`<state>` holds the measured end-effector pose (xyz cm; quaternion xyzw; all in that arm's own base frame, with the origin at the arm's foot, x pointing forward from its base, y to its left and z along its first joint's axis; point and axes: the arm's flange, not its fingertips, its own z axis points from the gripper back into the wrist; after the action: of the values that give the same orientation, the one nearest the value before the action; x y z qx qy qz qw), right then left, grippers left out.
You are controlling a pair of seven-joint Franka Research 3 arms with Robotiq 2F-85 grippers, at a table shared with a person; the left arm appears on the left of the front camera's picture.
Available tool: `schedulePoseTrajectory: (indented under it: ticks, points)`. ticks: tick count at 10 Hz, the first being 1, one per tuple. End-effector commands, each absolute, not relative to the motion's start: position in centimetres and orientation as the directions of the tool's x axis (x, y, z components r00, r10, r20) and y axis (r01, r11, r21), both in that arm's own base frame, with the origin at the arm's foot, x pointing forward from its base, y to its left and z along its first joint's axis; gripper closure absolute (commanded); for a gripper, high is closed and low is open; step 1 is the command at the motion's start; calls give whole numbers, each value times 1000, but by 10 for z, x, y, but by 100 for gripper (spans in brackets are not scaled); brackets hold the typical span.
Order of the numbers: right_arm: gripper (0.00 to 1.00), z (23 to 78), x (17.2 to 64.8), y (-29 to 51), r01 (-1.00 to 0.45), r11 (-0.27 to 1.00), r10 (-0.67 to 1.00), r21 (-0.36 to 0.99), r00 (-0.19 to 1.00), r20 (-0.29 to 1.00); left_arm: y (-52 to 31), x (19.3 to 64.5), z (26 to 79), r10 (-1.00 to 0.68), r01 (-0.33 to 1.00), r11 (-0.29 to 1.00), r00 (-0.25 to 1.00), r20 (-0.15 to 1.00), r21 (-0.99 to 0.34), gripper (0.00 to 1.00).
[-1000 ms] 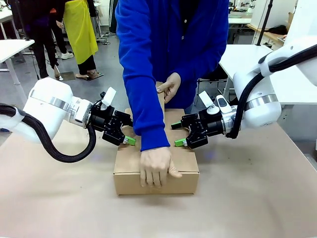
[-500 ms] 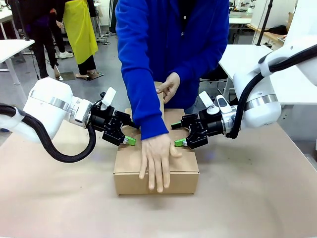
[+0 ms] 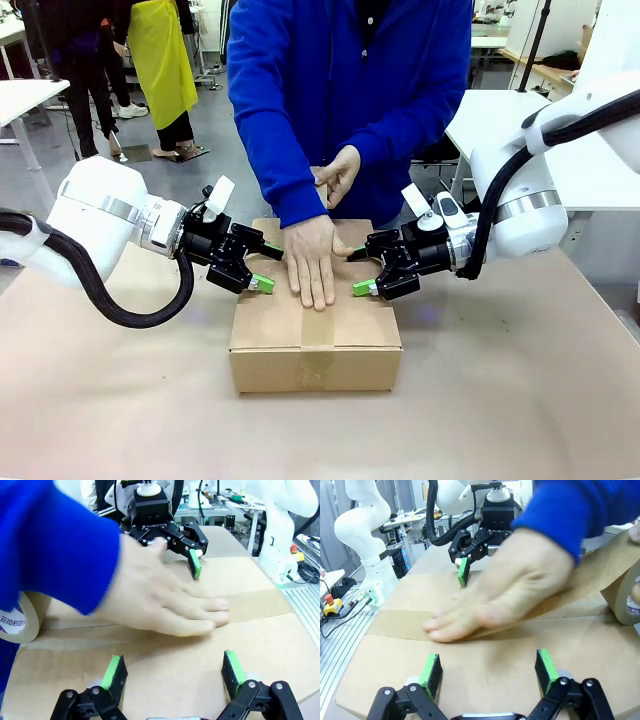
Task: Pack the gift set into the box.
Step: Press and hold the closed box until the human finishes sealing it.
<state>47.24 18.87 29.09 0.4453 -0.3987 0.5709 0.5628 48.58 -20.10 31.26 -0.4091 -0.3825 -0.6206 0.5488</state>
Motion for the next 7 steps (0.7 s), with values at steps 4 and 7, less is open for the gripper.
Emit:
schedulePoseTrajectory:
  ticks: [4, 7]
  points:
    - [0, 291, 473, 188, -998, -46, 285, 35, 20, 958, -201, 485, 312, -371, 994, -107, -63, 927, 25, 0]
    - [0, 291, 473, 188, -998, -46, 285, 35, 20, 958, -201, 485, 312, -371, 994, -107, -63, 927, 25, 0]
